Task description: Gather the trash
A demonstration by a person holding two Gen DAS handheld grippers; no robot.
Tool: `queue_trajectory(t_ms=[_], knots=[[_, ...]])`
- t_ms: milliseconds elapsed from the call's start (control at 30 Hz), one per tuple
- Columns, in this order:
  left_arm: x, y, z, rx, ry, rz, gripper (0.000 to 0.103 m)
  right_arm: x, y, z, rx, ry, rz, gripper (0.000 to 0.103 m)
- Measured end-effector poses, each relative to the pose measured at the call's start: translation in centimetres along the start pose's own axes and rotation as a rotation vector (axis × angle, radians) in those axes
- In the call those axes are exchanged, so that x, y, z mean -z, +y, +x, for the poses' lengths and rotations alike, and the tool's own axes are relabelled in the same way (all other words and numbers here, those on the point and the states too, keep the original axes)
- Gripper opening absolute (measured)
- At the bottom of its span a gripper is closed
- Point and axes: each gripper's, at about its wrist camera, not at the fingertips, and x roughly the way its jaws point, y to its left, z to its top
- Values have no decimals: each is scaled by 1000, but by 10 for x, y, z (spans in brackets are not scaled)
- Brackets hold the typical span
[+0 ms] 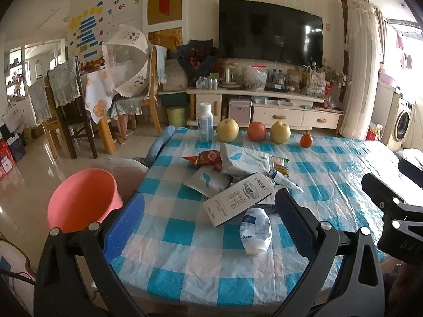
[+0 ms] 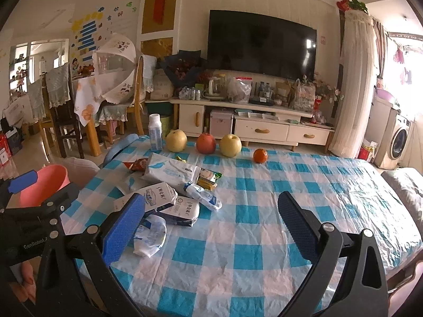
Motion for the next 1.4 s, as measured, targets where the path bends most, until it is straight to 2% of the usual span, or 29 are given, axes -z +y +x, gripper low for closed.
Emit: queue_trajectory(t_ms=[533, 833, 1400], knots=[[-6, 1, -40, -22, -81, 17, 100, 1, 10, -33, 2, -43, -45, 99], [-10, -4, -58, -69, -128, 41, 100, 1, 2, -52, 2, -81, -30, 99], [-10, -10, -63, -101, -146, 66, 100, 3, 0, -54, 0, -83, -30, 99]])
